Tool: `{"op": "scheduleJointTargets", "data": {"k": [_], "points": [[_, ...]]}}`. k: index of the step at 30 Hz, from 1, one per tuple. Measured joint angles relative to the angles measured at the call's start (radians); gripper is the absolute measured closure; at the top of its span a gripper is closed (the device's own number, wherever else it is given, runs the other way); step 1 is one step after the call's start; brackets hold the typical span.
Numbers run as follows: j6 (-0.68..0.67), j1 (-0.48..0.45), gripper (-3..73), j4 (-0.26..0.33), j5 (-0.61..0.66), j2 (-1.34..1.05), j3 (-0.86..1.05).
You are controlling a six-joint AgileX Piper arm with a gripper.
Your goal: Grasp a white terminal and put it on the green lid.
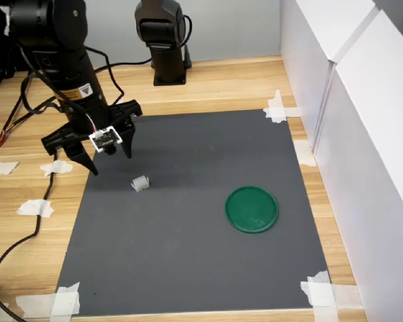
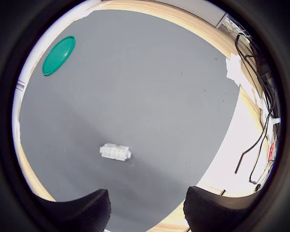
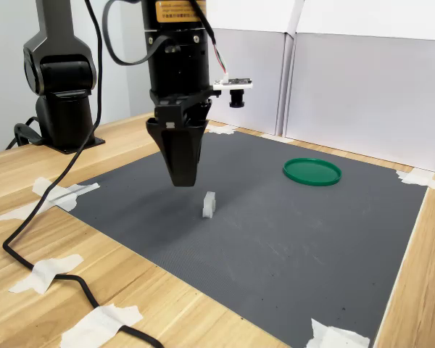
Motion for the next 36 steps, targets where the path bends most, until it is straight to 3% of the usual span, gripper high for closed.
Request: {"op": "scheduleJointTargets", "data": {"k": [8,22,36], "points": [[-0.034,0.01,6.4,0.038,-0.027,0.054,-0.002],[0.024,0.05,6.5,-0.02,-0.101,0.099,-0.003],[0.0,0.078,6.5,0.023,-0.055,0.003,-0.003]]}}
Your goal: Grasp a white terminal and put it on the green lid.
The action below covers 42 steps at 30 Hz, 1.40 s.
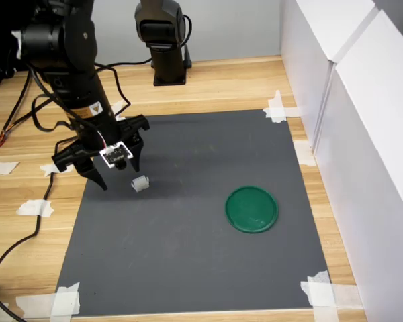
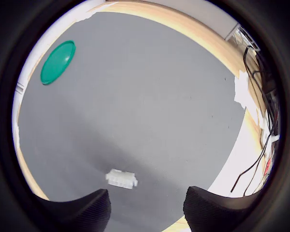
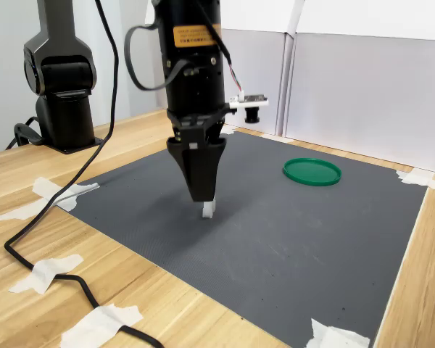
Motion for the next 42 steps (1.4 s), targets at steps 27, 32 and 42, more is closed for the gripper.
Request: {"op": "scheduleJointTargets", "data": {"k": [27,32,42], "points": [[0.185,0.065,6.5,-0.084,-0.053,0.052,0.071],[0.176,0.065,6.5,-0.077,-0.071,0.095,0.071],[0.173,0.065,7.1,-0.077,-0.095,0.12,0.071]]}}
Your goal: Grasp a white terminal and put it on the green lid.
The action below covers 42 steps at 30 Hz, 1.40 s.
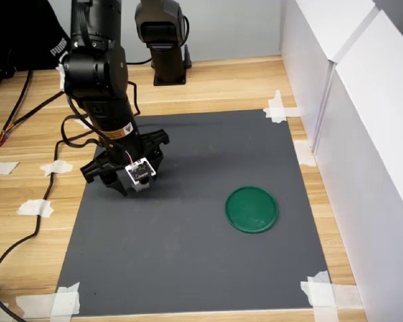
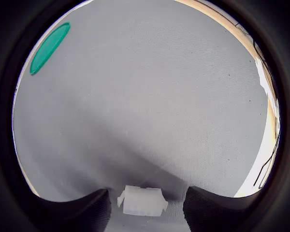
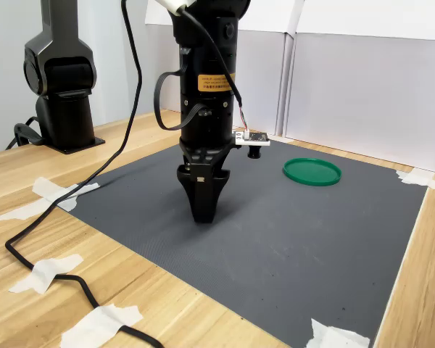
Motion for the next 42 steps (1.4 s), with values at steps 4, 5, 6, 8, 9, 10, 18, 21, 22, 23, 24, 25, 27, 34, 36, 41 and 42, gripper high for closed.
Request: {"op": "scheduleJointTargets", "data": {"k": [4,5,6,8,9,10,18,21,22,23,24,25,27,34,36,41,42], "points": [[-0.007,0.0,14.4,0.0,-0.001,0.0,0.0],[-0.007,0.0,18.5,0.0,-0.001,0.0,0.0],[-0.008,0.0,23.5,0.0,-0.002,0.0,0.0],[-0.011,0.0,34.8,0.0,-0.002,0.002,0.0],[-0.011,0.0,38.4,0.0,-0.002,0.002,0.0],[-0.011,0.0,39.1,0.0,-0.001,0.002,0.0],[-0.018,0.0,38.7,-0.001,0.054,-0.02,-0.004],[-0.021,0.008,38.7,0.002,0.139,-0.07,-0.047],[-0.022,0.02,38.7,0.002,0.17,-0.083,-0.074],[-0.022,0.037,38.7,0.004,0.212,-0.098,-0.104],[-0.022,0.058,38.7,0.007,0.256,-0.112,-0.138],[-0.022,0.081,38.7,0.015,0.299,-0.123,-0.175],[-0.022,0.127,38.7,0.035,0.366,-0.139,-0.246],[-0.016,0.282,38.7,0.077,0.416,-0.15,-0.435],[-0.016,0.327,38.7,0.081,0.416,-0.144,-0.443],[0.004,0.413,38.7,0.084,0.384,-0.077,-0.444],[0.008,0.421,38.7,0.084,0.373,-0.057,-0.444]]}}
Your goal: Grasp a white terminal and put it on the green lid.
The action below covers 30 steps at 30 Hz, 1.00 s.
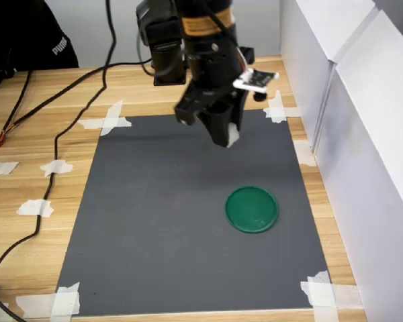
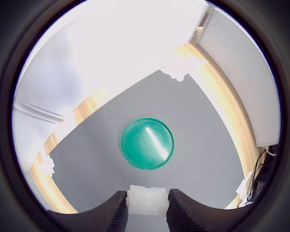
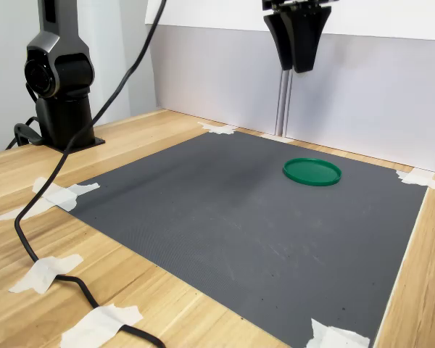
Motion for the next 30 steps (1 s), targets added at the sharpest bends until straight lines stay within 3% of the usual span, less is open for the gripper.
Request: {"op": "scheduleJointTargets", "data": {"k": [11,19,30], "points": [[0.029,0.008,38.7,-0.019,-0.18,0.176,0.002],[-0.007,0.04,38.7,-0.026,-0.292,0.192,0.108],[0.024,0.054,38.7,-0.078,-0.336,0.198,0.141]]}}
